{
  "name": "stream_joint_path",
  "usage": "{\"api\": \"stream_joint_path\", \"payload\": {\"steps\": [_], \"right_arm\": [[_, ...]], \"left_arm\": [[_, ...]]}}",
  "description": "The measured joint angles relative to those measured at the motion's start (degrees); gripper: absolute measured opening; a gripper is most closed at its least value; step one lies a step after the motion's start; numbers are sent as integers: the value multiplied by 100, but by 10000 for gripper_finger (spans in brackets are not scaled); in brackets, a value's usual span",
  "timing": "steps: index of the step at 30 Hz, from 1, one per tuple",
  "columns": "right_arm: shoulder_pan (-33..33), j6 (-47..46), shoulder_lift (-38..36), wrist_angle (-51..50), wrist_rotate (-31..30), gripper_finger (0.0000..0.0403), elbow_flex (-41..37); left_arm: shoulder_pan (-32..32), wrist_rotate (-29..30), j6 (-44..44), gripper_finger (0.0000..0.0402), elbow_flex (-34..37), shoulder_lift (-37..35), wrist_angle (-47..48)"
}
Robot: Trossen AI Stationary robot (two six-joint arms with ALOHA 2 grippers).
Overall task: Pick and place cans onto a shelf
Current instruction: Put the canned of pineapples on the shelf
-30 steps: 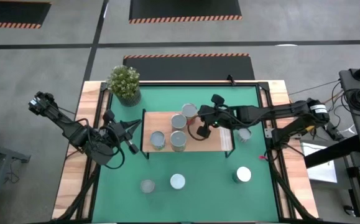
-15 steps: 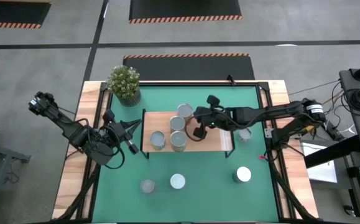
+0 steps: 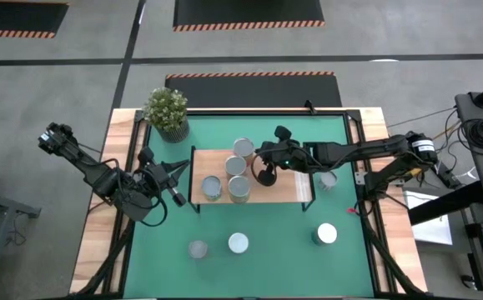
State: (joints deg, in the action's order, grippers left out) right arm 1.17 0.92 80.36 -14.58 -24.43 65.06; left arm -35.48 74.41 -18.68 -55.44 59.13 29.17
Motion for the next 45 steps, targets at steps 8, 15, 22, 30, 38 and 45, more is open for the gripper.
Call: {"api": "stream_joint_path", "payload": {"steps": [8, 15, 22, 30, 38, 45], "right_arm": [[-2, 92, -336, -22, -2, 9, -2], [-125, 59, -886, -506, 56, 9, -2], [-168, 66, -1196, -834, 98, 9, -2], [-166, 162, -1210, -1086, 240, 9, -3], [-51, 372, -1083, -839, 348, 9, -43], [183, 519, -773, -520, 363, 9, -120]], "left_arm": [[0, -36, -125, 0, 0, 25, -17], [152, -1200, 513, 0, 2, 326, -1244], [951, -2797, 1564, 0, -131, 552, -2057], [2473, -4827, 992, 0, -1217, 895, -5], [2903, -5001, 887, 0, -2435, 1711, 1900], [2917, -5007, 976, 0, -2834, 2187, 2314]]}}
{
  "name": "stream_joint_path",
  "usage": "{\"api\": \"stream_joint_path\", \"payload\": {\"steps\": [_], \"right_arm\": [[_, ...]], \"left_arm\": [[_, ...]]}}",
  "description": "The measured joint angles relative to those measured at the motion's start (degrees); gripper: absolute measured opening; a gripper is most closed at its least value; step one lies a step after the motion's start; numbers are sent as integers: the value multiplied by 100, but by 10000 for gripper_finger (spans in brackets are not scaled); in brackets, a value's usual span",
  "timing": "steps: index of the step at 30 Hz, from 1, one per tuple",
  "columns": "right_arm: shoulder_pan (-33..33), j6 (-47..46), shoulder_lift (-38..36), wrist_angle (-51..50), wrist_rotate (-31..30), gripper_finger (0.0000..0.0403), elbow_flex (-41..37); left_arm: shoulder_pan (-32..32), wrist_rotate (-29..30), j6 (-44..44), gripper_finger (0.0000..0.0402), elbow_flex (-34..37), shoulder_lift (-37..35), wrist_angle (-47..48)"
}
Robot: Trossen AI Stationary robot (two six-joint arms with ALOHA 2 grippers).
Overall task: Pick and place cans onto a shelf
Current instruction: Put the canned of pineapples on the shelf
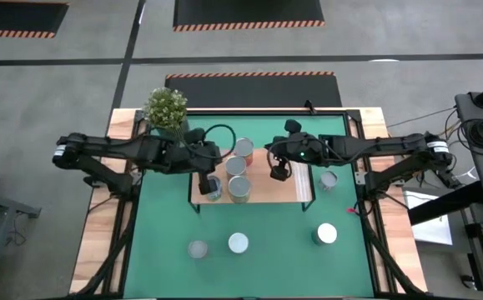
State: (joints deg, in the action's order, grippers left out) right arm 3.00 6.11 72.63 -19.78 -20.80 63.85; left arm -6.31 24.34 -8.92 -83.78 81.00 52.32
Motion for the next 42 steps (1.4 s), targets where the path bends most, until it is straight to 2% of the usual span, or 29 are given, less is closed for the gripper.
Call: {"api": "stream_joint_path", "payload": {"steps": [12, 24, 30, 42], "right_arm": [[84, 145, 527, 313, 10, 9, 50], [108, 290, 619, 714, 63, 9, 52], [105, 314, 631, 973, 451, 9, 53], [105, 383, 631, 1109, 448, 9, 53]], "left_arm": [[149, 7, -80, 0, -11, 200, 229], [160, -140, -126, 0, -11, 409, 31], [164, -140, -213, 0, -11, 488, 19], [164, -125, -270, 0, -14, 488, -192]]}}
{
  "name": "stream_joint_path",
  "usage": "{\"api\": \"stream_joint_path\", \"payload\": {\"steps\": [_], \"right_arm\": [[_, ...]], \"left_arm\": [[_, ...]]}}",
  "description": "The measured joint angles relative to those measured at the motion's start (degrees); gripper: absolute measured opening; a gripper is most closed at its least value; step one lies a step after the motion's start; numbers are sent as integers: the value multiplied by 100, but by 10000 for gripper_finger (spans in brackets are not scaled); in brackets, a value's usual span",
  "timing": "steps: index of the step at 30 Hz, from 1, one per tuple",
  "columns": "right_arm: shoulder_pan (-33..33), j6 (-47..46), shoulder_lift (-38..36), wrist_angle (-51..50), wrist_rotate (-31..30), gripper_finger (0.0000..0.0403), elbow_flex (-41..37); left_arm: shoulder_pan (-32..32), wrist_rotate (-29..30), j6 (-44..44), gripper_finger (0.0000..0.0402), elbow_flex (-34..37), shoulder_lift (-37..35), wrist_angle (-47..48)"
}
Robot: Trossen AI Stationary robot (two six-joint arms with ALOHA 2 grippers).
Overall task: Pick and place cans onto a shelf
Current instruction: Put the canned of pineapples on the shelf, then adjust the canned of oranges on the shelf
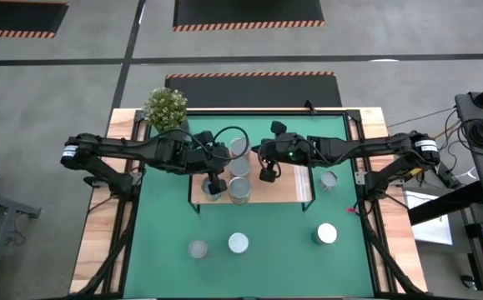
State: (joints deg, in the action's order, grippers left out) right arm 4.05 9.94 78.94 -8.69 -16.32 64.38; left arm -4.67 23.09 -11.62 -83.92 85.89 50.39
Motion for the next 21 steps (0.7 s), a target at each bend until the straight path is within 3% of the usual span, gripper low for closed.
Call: {"api": "stream_joint_path", "payload": {"steps": [9, 16, 21], "right_arm": [[0, 65, -8, 39, -17, 9, 1], [-62, -285, -404, -674, 1, 9, 2], [-277, -544, -557, -1118, 756, 9, -49]], "left_arm": [[0, 22, -140, 0, -7, -11, -29], [-132, 40, -299, 0, -7, -243, 81], [-441, 64, -406, 0, -7, -432, 47]]}}
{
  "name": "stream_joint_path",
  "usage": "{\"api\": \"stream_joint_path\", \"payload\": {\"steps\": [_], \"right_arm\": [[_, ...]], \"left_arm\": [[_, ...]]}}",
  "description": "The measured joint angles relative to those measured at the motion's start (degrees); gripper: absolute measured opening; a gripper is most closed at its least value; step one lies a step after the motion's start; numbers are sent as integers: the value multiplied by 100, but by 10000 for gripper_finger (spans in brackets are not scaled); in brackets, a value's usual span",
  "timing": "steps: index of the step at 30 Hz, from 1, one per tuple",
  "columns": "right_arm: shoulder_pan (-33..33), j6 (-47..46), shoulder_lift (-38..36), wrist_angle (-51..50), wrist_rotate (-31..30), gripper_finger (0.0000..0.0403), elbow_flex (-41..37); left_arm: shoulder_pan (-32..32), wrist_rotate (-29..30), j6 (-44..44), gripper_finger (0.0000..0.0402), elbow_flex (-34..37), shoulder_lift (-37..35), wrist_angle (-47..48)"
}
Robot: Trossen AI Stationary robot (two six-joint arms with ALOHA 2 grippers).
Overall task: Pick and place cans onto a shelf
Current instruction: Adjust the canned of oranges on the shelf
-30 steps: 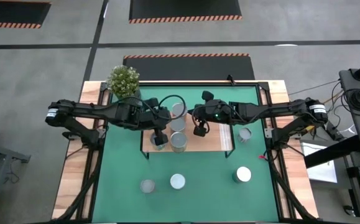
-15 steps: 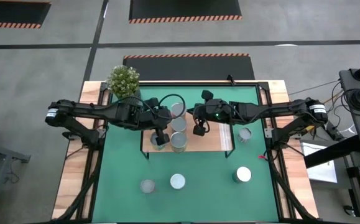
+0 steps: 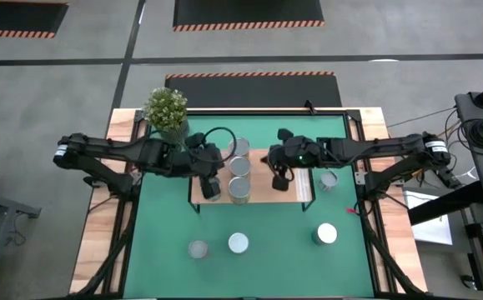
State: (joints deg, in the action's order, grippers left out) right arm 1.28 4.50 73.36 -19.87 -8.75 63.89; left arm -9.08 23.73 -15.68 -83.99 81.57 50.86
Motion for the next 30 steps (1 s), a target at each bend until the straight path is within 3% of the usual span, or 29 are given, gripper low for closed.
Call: {"api": "stream_joint_path", "payload": {"steps": [13, 30], "right_arm": [[-762, -60, -15, 232, -85, 9, -130], [-1276, -171, -15, 173, -332, 9, -130]], "left_arm": [[-1468, 281, -9, 0, 16, 58, -280], [-1559, 390, -31, 0, 192, 176, -741]]}}
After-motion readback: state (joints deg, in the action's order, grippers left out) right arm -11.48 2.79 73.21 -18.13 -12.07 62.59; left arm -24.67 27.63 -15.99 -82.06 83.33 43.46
